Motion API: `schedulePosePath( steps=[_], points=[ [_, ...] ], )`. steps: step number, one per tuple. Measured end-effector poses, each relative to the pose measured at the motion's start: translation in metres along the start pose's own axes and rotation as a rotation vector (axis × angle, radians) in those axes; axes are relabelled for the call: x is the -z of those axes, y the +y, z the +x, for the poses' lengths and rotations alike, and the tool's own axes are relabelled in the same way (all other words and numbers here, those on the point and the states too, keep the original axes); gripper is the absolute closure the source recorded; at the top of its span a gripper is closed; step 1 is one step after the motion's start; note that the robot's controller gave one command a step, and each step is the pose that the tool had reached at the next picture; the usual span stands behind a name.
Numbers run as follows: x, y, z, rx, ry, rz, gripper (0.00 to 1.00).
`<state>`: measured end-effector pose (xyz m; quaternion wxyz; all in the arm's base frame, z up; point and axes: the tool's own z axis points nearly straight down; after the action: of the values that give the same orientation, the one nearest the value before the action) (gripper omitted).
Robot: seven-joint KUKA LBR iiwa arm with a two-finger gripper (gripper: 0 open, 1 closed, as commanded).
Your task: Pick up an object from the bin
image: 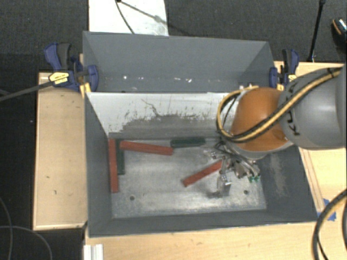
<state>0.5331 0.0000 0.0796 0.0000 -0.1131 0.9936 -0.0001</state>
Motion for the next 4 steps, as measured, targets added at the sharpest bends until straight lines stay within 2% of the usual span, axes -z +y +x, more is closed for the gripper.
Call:
schedulePosePath(
  steps=[1, 2, 3, 4],
  points=[
    [0.0000, 0.0000, 0.0000, 0.002, 0.000, 0.000, 1.00],
    [0.0000, 0.0000, 0.0000, 0.003, 0.000, 0.000, 0.00],
    [0.0000, 0.0000, 0.0000, 0.003, 0.000, 0.000, 1.00],
    [0.0000, 0.0000, 0.0000, 0.004, 0.000, 0.000, 0.00]
  ],
)
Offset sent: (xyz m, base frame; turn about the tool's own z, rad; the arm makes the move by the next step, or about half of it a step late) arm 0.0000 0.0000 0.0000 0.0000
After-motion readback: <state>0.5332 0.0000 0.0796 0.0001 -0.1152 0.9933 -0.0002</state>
